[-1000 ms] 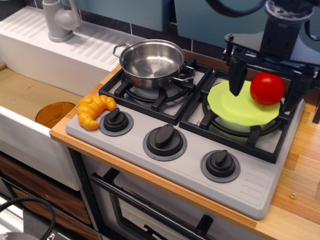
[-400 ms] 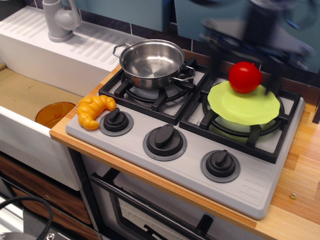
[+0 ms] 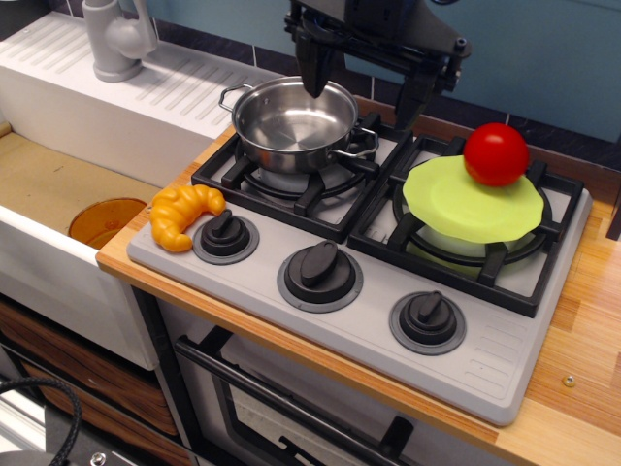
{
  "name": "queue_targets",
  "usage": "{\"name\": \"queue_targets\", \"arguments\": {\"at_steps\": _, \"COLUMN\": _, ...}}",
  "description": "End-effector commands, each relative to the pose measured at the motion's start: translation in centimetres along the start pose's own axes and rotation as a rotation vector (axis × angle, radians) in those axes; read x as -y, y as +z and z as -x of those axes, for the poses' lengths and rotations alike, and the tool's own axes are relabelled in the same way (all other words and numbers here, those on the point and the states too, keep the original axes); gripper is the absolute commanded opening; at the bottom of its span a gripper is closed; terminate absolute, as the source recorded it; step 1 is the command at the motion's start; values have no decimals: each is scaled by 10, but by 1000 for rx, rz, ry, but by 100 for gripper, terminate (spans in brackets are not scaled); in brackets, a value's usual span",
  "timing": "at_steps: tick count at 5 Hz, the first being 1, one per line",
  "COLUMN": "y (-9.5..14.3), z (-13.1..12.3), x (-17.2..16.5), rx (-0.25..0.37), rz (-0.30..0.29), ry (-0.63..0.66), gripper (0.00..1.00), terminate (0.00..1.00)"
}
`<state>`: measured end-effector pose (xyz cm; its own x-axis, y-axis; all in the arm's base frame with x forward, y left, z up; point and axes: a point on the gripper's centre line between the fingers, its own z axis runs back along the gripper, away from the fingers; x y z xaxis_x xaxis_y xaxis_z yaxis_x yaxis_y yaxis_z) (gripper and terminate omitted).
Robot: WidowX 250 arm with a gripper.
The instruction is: Put apple on plate and crossaint in pot or pan on stove
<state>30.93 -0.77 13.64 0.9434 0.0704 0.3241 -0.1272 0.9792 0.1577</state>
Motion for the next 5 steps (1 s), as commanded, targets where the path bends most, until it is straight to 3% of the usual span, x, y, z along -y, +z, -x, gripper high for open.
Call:
{"name": "queue_targets", "arguments": {"at_steps": 1, "y": 2, "z": -13, "x": -44, "rx": 53, "rz": -15, "ry": 41, "gripper": 100, "terminate": 0}}
{"name": "queue_targets", "arguments": {"at_steps": 5, "y": -34, "z": 24, "x": -91, "rx": 50, "rz": 19, "ry": 134, "gripper": 100, "terminate": 0}}
